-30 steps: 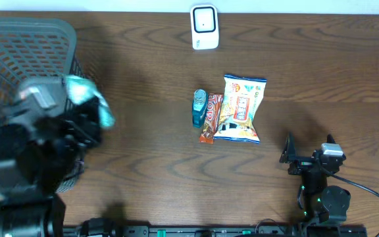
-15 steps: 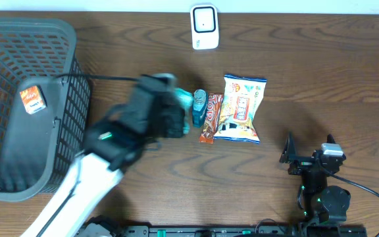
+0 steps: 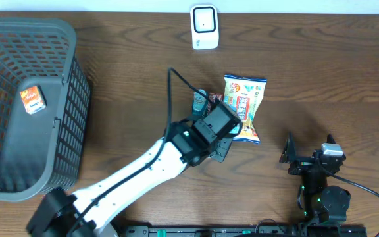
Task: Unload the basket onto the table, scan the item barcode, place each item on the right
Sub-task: 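Carry the green pouch to the table and release it, then move the left gripper back toward the basket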
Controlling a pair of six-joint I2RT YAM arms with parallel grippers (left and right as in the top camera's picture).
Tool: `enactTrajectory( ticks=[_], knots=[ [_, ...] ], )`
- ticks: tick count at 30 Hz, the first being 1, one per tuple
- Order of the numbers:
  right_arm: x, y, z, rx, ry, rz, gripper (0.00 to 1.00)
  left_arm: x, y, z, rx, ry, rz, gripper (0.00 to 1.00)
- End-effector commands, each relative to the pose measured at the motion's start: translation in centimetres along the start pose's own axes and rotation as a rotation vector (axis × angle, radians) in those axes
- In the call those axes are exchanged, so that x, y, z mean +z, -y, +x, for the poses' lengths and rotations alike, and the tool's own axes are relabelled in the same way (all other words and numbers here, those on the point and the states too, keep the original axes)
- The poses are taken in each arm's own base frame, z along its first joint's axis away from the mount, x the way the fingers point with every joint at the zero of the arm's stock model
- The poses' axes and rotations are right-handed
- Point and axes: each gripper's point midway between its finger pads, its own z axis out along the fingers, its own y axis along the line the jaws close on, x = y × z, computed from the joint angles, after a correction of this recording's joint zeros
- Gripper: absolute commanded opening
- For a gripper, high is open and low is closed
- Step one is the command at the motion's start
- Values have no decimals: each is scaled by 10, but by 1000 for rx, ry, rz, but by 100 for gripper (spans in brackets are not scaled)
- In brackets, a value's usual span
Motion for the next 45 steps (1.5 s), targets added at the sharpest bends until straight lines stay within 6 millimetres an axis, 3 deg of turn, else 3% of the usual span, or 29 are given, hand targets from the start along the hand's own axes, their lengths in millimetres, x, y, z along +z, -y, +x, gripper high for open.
enactTrajectory(
  ticks=[1, 6, 14, 19, 20, 23, 24, 26, 29, 34, 35, 38, 41, 45],
  knots=[
    [0, 3, 0, -11, 2, 12, 99, 25, -6, 3, 27, -30, -47, 7],
    [0, 3, 0, -11, 2, 12, 99, 60, -1, -3, 26, -24, -37, 7],
    [0, 3, 0, -11, 2, 12, 99, 85, 7, -24, 20, 57, -9, 8],
    [0, 3, 0, -11, 2, 12, 99, 101, 5, -18, 16, 34, -18, 8],
    [0, 3, 0, -11, 2, 12, 99, 104, 5, -16, 17, 25, -21, 11],
    [0, 3, 0, -11, 2, 12, 99, 105, 5, -15, 6, 22, -18, 44],
    [0, 3, 0, -11, 2, 12, 99, 101, 6, -18, 6, 31, -15, 50],
    [0, 3, 0, -11, 2, 12, 99, 89, 9, -26, 5, 51, -6, 66],
    [0, 3, 0, -11, 2, 12, 99, 54, 19, -46, 3, 102, 28, 78],
    [0, 3, 0, -11, 2, 12, 99, -19, 33, -82, -2, 240, 97, 80],
    [0, 3, 0, -11, 2, 12, 99, -43, 35, -90, -4, 291, 118, 80],
    [0, 3, 0, -11, 2, 12, 99, -77, 35, -93, -7, 348, 141, 80],
    [0, 3, 0, -11, 2, 12, 99, -106, 26, -95, -22, 400, 137, 80],
    [0, 3, 0, -11, 2, 12, 99, -154, -23, -110, -114, 541, 33, 80]
  ],
)
